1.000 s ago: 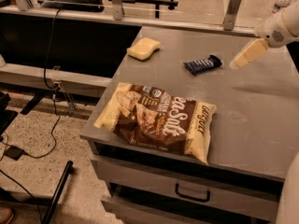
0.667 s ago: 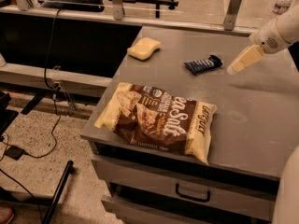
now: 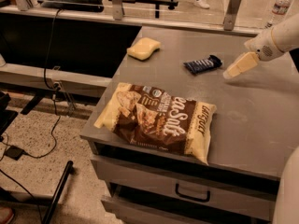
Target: Move rxbar blueberry near brown chip bag
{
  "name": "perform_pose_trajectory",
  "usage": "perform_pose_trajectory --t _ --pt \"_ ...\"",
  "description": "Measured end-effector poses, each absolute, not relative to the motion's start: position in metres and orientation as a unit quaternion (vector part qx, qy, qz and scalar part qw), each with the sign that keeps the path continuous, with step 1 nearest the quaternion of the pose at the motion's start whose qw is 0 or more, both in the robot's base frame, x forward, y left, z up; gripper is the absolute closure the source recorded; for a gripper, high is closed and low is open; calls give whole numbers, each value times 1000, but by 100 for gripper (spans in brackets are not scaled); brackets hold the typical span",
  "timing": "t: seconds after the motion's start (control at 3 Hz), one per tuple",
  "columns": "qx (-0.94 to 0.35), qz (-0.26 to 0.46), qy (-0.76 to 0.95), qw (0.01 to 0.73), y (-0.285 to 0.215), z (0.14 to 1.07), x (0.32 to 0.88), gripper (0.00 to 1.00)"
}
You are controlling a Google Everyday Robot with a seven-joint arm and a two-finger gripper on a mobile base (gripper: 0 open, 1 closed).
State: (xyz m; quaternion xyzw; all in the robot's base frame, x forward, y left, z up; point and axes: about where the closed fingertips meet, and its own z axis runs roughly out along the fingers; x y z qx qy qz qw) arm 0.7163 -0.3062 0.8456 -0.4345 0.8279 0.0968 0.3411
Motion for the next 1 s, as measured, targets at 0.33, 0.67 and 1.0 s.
perform_pose_trajectory --t 0.33,0.67,1.0 --pt "-425 134 820 359 -300 836 717 0" --pt "-417 159 815 370 -296 831 717 0" --pt "-422 174 808 373 -289 830 715 0"
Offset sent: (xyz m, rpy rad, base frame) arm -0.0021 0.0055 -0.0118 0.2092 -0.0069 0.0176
